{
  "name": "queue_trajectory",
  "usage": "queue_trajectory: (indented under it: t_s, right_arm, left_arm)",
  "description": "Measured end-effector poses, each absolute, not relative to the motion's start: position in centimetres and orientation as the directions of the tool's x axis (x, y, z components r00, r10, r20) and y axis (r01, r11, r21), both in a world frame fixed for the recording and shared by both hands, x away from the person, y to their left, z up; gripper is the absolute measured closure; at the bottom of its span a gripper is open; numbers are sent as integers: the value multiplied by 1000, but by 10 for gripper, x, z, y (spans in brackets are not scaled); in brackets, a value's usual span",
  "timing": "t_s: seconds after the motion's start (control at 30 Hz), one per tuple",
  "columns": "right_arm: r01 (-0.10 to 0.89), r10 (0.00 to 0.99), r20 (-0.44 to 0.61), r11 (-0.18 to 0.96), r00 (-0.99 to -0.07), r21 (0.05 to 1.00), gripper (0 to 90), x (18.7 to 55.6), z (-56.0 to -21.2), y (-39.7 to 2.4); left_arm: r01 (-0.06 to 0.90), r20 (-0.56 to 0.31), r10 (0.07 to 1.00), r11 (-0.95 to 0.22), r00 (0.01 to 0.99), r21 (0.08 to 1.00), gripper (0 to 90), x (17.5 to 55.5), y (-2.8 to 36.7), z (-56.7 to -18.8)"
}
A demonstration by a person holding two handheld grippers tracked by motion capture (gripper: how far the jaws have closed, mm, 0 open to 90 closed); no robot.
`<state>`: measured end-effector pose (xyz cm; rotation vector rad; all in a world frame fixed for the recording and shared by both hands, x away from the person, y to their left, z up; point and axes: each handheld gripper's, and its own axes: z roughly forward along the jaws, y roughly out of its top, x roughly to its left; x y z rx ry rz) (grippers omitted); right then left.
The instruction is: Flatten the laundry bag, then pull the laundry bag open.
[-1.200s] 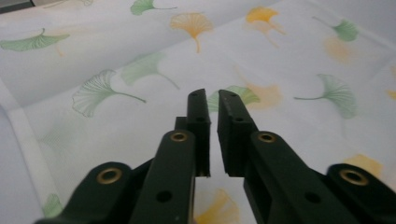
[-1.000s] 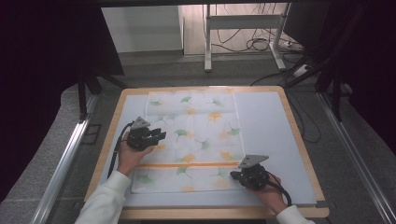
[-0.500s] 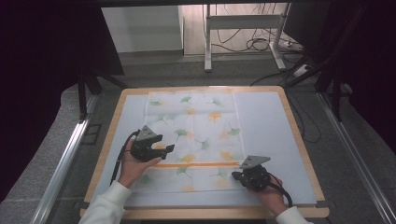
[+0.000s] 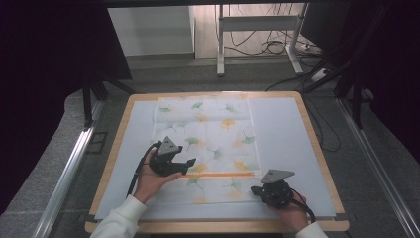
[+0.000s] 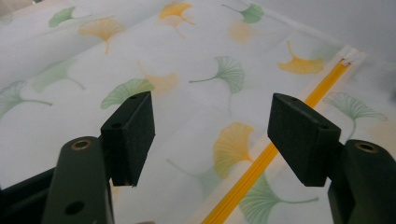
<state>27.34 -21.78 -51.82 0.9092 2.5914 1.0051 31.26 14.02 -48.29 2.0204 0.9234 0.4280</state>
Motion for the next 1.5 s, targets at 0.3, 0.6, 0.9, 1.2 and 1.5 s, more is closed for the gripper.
queue_trajectory:
  t_s: [0.3, 0.6, 0.9, 1.2, 1.5]
  right_arm:
    - [473, 625, 9, 582, -781, 661, 894, 268, -519, -218]
    - [482, 645, 0, 571, -764, 665, 893, 261, -520, -220]
    - [480, 652, -4, 563, -758, 673, 894, 259, -521, -221]
    - [483, 651, 1, 562, -759, 672, 893, 261, -521, -220]
    - [477, 646, -7, 570, -763, 669, 893, 262, -521, -219]
  left_arm:
    - [423, -28, 673, -432, 739, 797, 334, 311, 112, -480]
    - [404, -31, 613, -482, 790, 777, 373, 315, 91, -483]
    - [373, -22, 553, -532, 833, 760, 386, 319, 58, -489]
    - [361, -53, 511, -527, 858, 769, 388, 321, 39, -493]
    - [364, -61, 513, -515, 856, 776, 381, 326, 24, -495]
